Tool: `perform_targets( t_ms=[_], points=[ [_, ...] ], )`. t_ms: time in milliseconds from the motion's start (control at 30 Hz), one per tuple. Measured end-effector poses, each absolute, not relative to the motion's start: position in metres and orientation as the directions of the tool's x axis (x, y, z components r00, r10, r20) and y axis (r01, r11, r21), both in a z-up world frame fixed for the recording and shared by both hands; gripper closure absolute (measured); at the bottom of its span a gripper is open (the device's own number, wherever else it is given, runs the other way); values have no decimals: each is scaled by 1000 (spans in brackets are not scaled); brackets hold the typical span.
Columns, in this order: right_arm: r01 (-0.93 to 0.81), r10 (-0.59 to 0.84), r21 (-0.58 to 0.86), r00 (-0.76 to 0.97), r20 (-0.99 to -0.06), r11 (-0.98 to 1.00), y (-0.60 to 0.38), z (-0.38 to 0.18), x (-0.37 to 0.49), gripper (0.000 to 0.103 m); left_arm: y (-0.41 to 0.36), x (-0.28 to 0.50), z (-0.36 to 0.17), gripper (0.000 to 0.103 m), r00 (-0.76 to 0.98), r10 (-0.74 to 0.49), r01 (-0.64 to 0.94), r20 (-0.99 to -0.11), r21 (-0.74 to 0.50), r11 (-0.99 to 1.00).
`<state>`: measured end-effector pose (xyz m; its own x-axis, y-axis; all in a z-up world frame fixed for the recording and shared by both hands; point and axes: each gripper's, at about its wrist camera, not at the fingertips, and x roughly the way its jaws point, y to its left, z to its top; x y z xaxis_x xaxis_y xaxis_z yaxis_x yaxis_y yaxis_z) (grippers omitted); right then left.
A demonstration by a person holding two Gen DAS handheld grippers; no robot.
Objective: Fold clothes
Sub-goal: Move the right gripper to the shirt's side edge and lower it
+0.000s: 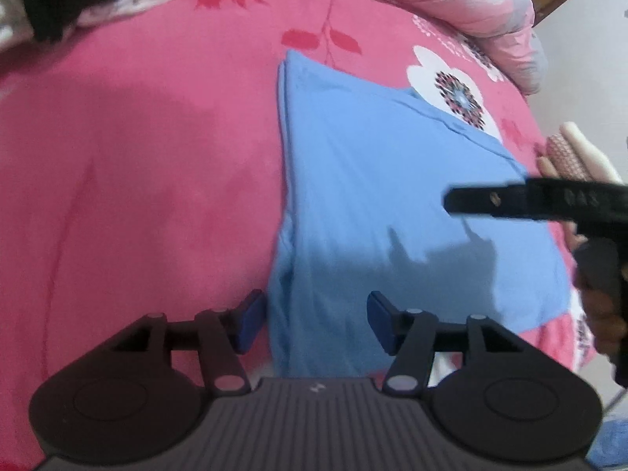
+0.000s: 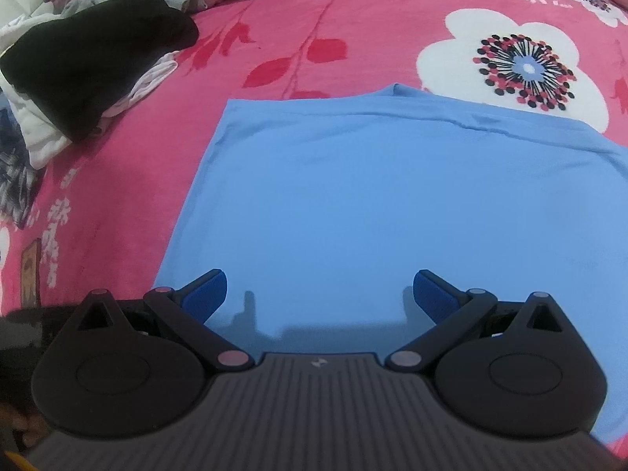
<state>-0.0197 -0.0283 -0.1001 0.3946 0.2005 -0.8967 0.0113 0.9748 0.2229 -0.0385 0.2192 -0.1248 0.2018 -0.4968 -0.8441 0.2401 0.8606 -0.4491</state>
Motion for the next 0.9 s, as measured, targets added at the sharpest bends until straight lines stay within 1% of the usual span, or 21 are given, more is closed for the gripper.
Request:
perform_targets(
  t_ms=[133, 267, 400, 467, 633, 700, 733, 767, 800, 833, 867, 900],
  points=[
    [4, 223, 246, 407, -886, 969, -25, -98, -16, 2, 217, -44, -125, 45, 185, -513, 230, -838, -471, 852],
    [-16, 241, 259, 416, -877, 966, -20, -95, -13, 2, 226, -33, -133, 46, 205, -539, 141, -817, -521, 842],
    [-20, 251, 269, 426, -869, 963, -19, -93, -12, 4, 221, -37, -133, 45, 163, -561, 220, -812, -524, 823],
    [-24, 255, 271, 425, -869, 962, -18, -92, -10, 4, 225, -38, -135, 45, 144, -590, 213, -794, -557, 802],
    [-41, 263, 271, 421, -868, 962, -13, -90, -5, 6, 242, -26, -151, 46, 129, -650, 85, -749, -645, 759],
    [-46, 261, 267, 422, -868, 963, -10, -88, -3, 7, 235, -27, -147, 47, 125, -632, 135, -765, -618, 775],
    [-49, 260, 265, 422, -868, 963, -8, -87, -2, 8, 230, -29, -144, 51, 132, -610, 175, -782, -587, 791],
    [-54, 260, 262, 421, -869, 964, -6, -85, 0, 8, 226, -32, -141, 60, 143, -580, 203, -802, -549, 811],
    [-60, 259, 258, 421, -869, 964, -3, -84, 2, 9, 222, -35, -138, 66, 156, -548, 227, -822, -510, 830],
    [-70, 260, 254, 422, -869, 965, 1, -82, 6, 10, 222, -37, -137, 80, 169, -522, 230, -836, -482, 846],
    [-81, 261, 250, 422, -868, 965, 4, -81, 9, 10, 223, -38, -136, 91, 183, -499, 228, -847, -457, 860],
    [-92, 262, 246, 423, -868, 965, 8, -79, 13, 10, 225, -38, -135, 93, 194, -496, 213, -846, -458, 863]
  ],
)
